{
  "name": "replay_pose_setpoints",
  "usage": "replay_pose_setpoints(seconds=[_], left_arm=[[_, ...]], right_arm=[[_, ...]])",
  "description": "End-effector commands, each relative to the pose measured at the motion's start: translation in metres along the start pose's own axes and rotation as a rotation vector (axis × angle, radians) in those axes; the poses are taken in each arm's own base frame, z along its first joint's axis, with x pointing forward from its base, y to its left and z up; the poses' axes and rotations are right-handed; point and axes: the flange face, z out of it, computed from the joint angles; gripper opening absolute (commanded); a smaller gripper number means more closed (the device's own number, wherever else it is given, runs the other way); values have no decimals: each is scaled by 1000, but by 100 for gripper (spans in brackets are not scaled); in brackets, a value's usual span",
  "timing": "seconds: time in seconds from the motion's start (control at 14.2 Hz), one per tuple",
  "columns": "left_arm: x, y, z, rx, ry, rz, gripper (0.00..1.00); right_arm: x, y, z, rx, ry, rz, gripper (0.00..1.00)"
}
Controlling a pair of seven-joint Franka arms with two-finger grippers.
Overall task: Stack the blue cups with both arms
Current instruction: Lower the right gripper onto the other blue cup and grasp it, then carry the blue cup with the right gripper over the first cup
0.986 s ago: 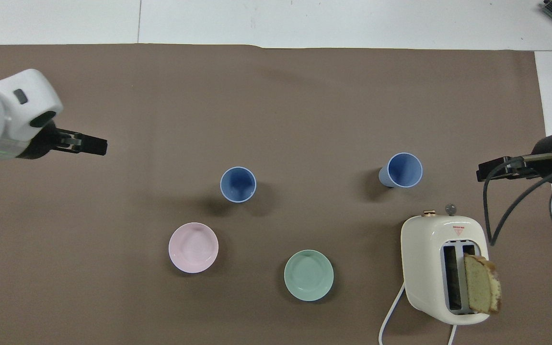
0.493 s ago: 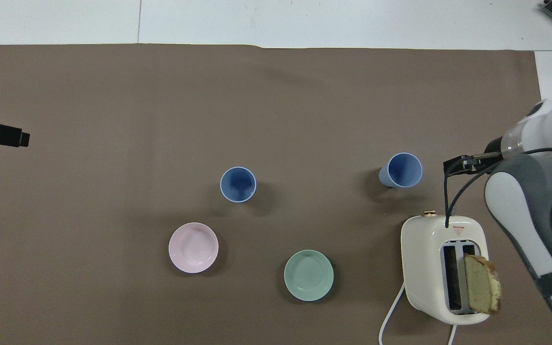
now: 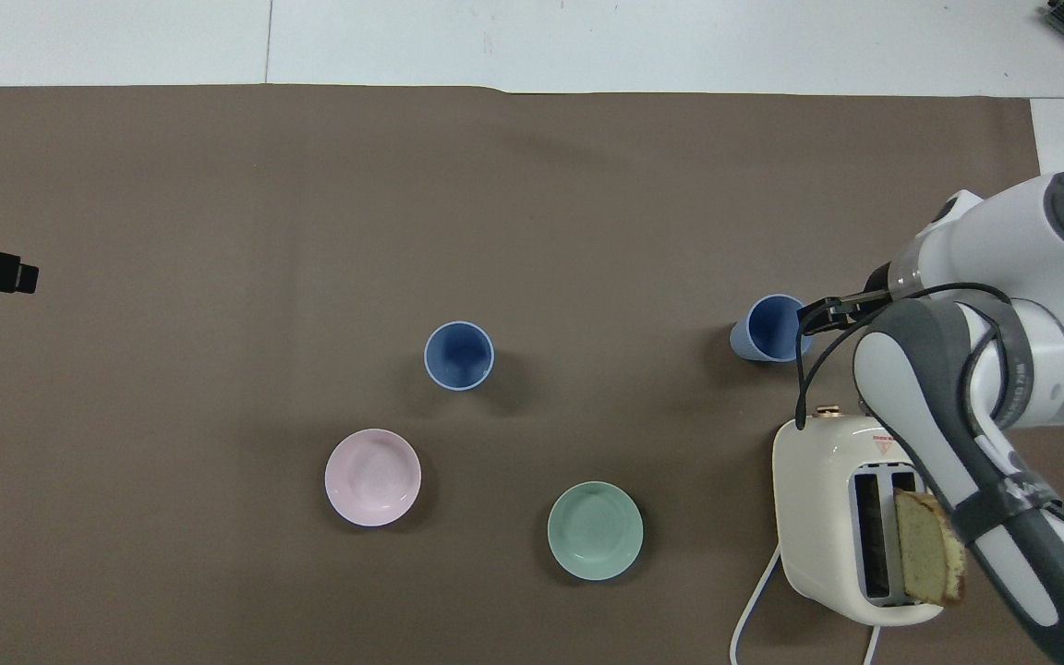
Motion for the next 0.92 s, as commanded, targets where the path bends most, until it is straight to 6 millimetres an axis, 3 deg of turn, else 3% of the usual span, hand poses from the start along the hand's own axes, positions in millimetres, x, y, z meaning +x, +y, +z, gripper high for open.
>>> replay_pose_setpoints(seconds=[0.0,0.21,0.35,0.42,0.85], left_arm=[[-13,-19,-6,-3,-16,-30,100],[-17,-21,-4,-10,-43,-46,100],[-18,-22,-5,-11,-46,-47,100],[-17,-21,-4,-11,-51,-47,100],[-18,-20,-4,-12,-54,-56,100]], right_arm=[[8,-7,25,-3,2,-30,100],[16,-8,57,-2,-9,-33,100],[16,-8,60,-1,-15,-34,14],[15,-8,59,-1,-17,-34,0],[16,-17,55,-3,-18,-53,0]])
